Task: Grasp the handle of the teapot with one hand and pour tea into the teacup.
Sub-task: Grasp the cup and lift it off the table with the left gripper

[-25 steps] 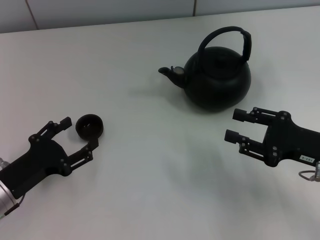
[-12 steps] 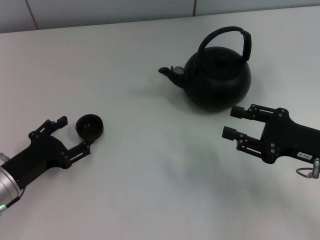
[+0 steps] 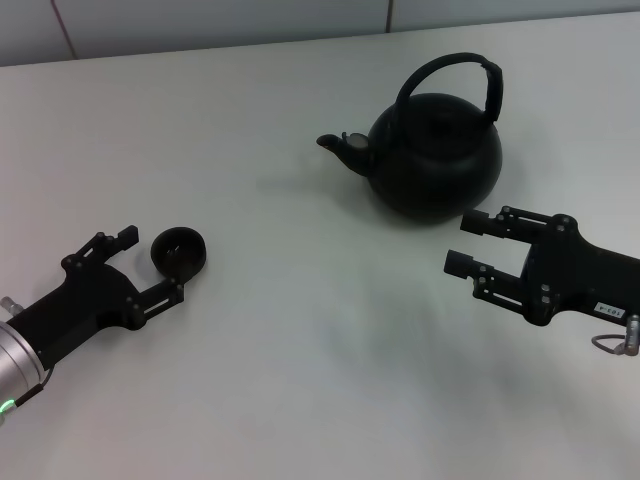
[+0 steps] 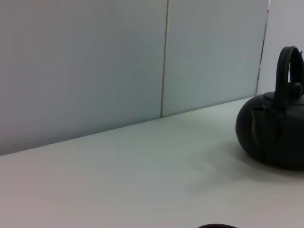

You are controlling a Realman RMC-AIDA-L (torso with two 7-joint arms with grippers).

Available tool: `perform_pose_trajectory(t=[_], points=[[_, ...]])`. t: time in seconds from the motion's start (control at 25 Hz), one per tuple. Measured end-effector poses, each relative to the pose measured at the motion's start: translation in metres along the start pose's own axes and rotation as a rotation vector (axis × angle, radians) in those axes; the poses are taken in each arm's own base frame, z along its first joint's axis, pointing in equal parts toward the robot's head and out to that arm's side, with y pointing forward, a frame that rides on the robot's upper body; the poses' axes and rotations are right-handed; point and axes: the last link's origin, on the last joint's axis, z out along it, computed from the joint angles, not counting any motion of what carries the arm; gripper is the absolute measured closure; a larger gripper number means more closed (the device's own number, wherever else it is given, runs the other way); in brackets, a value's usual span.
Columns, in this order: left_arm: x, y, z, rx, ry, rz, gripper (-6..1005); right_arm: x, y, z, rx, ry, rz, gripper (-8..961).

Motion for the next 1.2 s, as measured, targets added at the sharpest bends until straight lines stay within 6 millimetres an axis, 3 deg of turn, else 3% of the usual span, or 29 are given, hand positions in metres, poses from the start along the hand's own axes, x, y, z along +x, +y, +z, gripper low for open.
perform_pose_trajectory(t=[1.2], points=[[0.003,0.002,0.011,-0.026,-0.017,0.002,219,-0.004,-0.004,0.003,-0.005,-0.001,-0.014,409]])
